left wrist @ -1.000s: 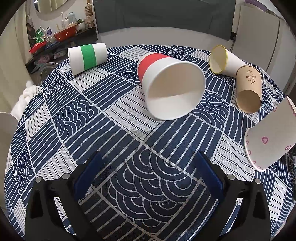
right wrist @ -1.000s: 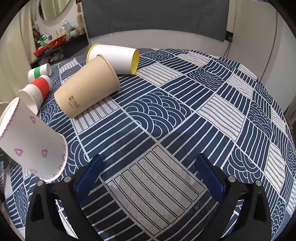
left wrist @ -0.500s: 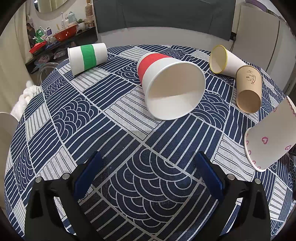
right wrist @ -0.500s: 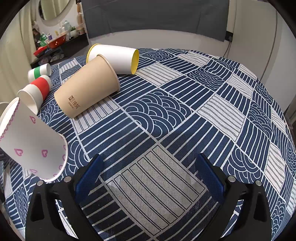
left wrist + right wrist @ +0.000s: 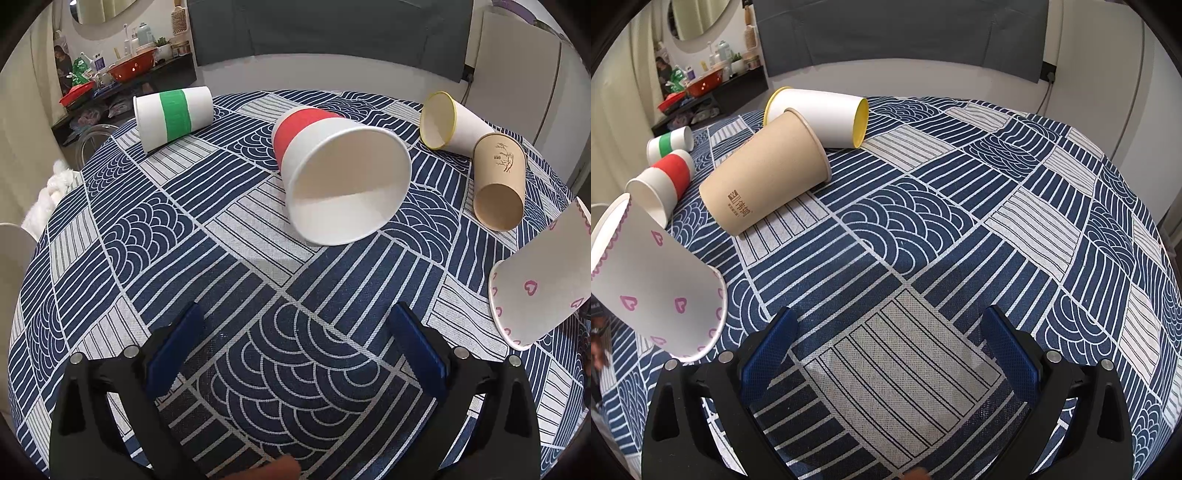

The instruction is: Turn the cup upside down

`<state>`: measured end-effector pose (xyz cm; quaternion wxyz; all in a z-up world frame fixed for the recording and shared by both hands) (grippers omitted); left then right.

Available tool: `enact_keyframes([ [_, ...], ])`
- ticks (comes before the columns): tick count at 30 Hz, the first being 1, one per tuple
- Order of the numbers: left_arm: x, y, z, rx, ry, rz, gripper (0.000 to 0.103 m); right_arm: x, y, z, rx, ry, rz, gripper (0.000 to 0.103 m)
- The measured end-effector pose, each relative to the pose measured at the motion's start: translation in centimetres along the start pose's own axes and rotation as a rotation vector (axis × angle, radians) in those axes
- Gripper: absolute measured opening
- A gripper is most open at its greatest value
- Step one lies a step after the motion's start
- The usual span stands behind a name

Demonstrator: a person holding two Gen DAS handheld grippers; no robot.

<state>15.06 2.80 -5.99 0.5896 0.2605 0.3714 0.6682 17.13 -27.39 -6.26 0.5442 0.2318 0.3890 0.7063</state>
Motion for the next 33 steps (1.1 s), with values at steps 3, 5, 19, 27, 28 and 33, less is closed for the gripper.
enact_keyframes([
  [3, 0.2, 2.6, -0.3, -0.111, 0.006, 0.025, 0.097, 0.3, 1.8, -0.7, -0.062, -0.017, 0.016, 0.095],
  [5, -0.1, 5.9, -1.1, -0.199, 0.013, -0.03, 0.097, 1.0, 4.8, -1.5, -0.18, -0.015, -0.009, 0.095],
  [19, -1.1, 9.9, -7.0, -0.37, 0.07, -0.084, 0.097, 6.2, 10.9, -5.7, -0.424, 0.02, -0.102, 0.095],
  [27, -1.3, 10.2, -7.4, -0.402, 0.044, -0.104, 0.097, 6.8, 10.6, -5.9, -0.411, 0.051, -0.109, 0.095],
  [28, -1.3, 10.3, -7.5, -0.409, 0.043, -0.101, 0.097, 6.8, 10.6, -5.9, -0.414, 0.048, -0.104, 0.095],
  [33, -1.5, 10.5, -7.7, -0.424, 0.038, -0.091, 0.097, 6.7, 10.6, -6.1, -0.419, 0.036, -0.102, 0.095],
])
Point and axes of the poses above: each gripper's, at about its wrist camera, not at the fingertips, and y roughly against the way its jaws point, x to its left, z to its top, the point moved 5 cm from there along -y, roughly the way its jaws point, and after that the axes turned 11 degrees about y, right-handed, at the moved point
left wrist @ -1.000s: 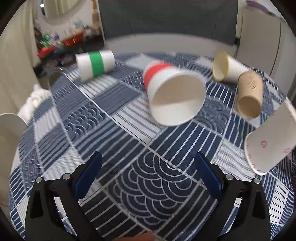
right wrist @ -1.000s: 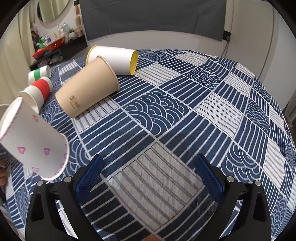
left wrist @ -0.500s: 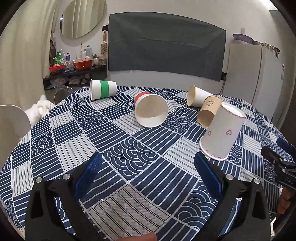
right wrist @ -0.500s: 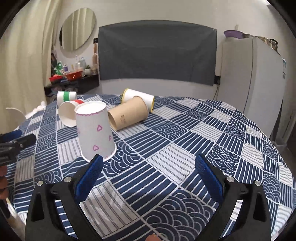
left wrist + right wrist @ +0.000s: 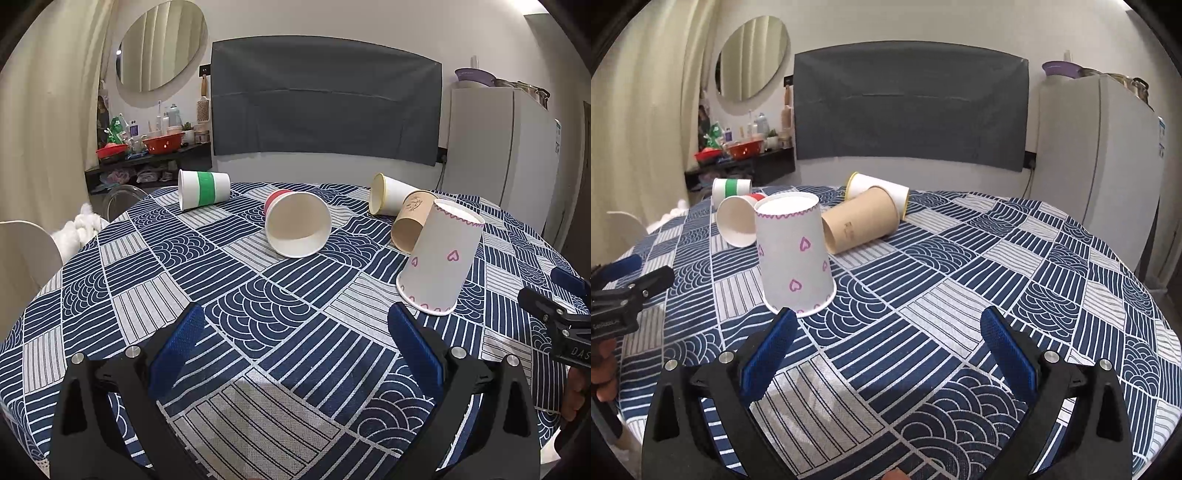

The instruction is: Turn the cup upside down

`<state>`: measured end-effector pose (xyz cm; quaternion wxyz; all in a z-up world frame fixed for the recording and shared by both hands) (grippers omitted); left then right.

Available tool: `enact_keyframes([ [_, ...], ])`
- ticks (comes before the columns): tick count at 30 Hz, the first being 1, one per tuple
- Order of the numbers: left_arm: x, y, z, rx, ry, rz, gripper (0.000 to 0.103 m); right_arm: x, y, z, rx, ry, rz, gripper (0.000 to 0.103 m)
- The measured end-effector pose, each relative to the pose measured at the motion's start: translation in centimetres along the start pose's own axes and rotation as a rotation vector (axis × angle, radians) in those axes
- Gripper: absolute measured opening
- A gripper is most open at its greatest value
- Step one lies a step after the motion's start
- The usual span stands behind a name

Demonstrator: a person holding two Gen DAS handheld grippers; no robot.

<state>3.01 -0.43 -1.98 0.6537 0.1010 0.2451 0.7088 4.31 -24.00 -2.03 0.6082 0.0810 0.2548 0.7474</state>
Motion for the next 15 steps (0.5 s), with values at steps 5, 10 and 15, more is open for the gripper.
enact_keyframes([
  [5, -0.39, 0.11, -0.1, -0.008, -0.033, 0.006, 0.097, -0.17, -0.31, -0.11, 0.022, -0.008, -0.003, 0.095],
  [10, -0.36, 0.33, -0.08, -0.023, -0.036, 0.013, 0.097, -0.28, -0.38, -0.16, 0.026, -0.013, -0.005, 0.095],
  [15, -0.18, 0.48, -0.07, -0.029, -0.026, 0.018, 0.097, -0.3, -0.47, -0.16, 0.032, -0.014, -0.008, 0.095],
])
Point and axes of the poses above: each gripper's, at about its wrist camera, not at the fingertips, and y roughly against the way its jaws point, x to its left, z to its top, the point moved 5 cm from there along -y, roughly the way its jaws point, and after that the axes turned 11 degrees about y, right-handed, at the moved point
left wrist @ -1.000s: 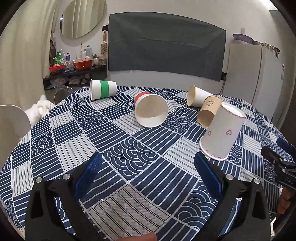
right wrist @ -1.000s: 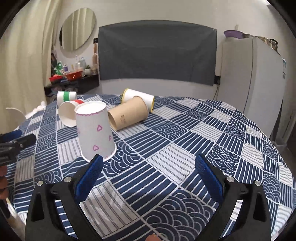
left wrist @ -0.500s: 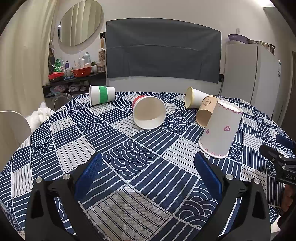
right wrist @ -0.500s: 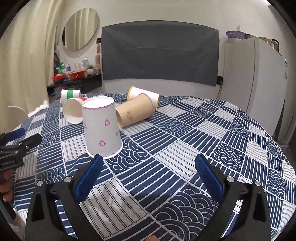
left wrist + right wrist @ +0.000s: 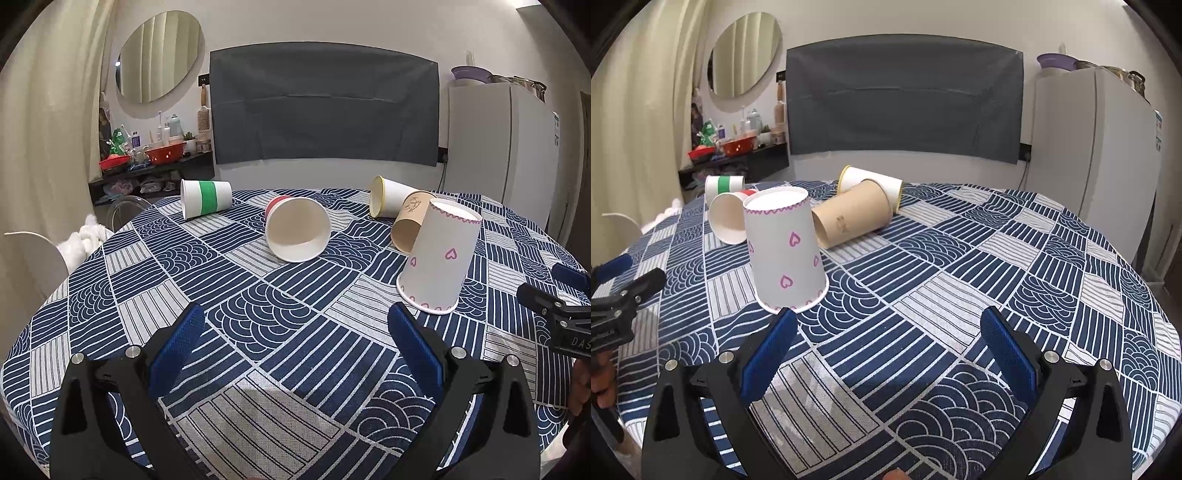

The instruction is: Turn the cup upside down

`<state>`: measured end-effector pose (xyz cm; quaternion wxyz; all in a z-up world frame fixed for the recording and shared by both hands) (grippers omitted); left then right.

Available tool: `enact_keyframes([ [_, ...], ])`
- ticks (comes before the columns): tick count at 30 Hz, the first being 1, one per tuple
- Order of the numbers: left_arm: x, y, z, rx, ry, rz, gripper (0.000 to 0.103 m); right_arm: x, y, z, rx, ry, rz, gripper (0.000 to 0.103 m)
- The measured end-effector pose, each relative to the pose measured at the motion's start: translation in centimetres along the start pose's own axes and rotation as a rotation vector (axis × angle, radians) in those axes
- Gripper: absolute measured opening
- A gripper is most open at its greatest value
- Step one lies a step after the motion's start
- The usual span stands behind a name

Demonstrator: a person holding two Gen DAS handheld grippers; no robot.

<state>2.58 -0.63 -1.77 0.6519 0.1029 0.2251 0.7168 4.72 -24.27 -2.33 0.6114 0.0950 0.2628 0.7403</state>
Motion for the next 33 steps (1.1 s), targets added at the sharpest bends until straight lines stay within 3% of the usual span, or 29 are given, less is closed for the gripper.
enact_keyframes([
  [13, 0.42, -0.51, 0.02, 0.033, 0.036, -0.005, 0.097, -0.03, -0.18, -0.03, 0.008, 0.002, 0.005, 0.095],
  [33, 0.38, -0.3, -0.07, 0.024, 0.033, 0.001, 0.097, 0.32, -0.16, -0.05, 0.01, 0.015, 0.014, 0.095],
])
Point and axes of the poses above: each gripper's, at about its wrist camera, not at the fingertips, and y roughly against the way its jaws point, x to its left, z to its top, the point moved 5 cm from there along -y, roughly the way its jaws point, and after that the axes turned 11 degrees about y, right-handed, at the moved point
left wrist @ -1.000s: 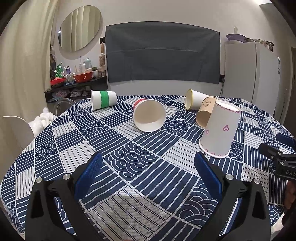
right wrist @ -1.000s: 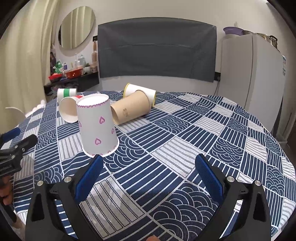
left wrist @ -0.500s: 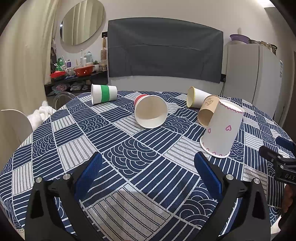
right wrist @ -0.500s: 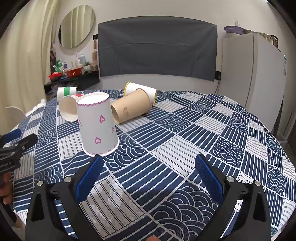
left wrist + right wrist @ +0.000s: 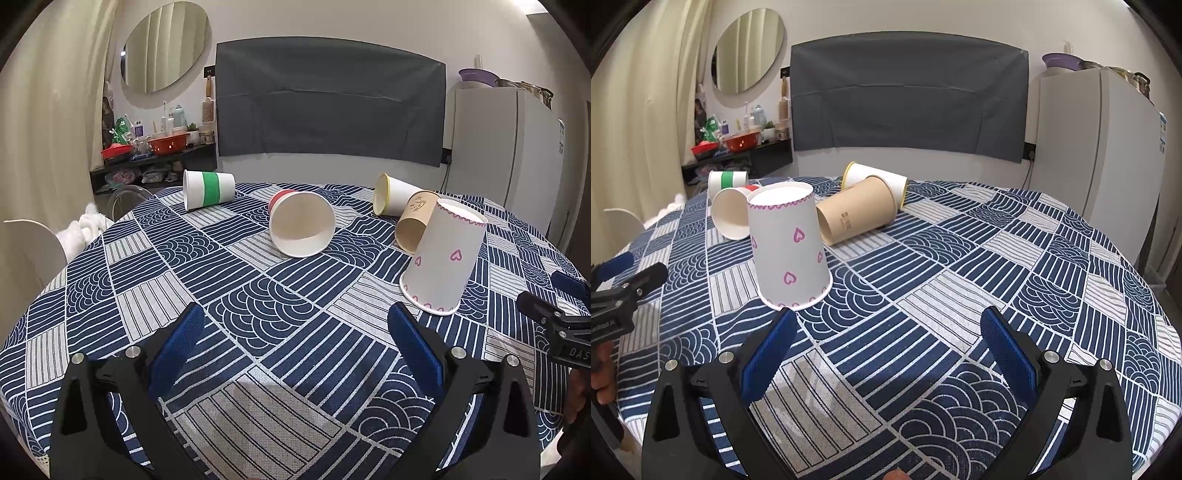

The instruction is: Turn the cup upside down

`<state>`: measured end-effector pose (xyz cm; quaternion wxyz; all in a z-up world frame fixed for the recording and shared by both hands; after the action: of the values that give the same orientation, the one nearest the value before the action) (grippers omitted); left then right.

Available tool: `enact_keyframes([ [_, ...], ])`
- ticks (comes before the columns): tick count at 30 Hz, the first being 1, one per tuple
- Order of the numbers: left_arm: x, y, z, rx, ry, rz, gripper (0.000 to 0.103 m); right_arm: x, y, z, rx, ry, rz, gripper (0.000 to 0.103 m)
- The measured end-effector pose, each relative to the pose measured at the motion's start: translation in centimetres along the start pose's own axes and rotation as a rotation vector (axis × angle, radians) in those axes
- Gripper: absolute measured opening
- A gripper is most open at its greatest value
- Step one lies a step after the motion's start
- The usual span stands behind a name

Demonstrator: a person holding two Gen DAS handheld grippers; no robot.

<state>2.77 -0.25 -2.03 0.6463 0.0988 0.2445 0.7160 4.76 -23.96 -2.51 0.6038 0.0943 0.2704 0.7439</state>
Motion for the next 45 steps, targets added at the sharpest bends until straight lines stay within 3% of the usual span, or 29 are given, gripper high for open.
enact_keyframes([
  [45, -0.17, 0.18, -0.01, -0.008, -0.01, -0.01, 0.097, 0.24, -0.13, -0.01, 0.008, 0.013, 0.01, 0.095],
])
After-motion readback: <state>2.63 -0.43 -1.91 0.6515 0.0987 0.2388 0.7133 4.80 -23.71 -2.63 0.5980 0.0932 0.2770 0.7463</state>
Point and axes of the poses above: each gripper's, at about its wrist camera, not at the fingertips, and y roughly against the way its jaws point, x to its left, z to its top, the point moved 5 cm from there along -y, roughly the way its jaws point, and after that the axes turned 11 degrees about y, right-handed, at the moved point
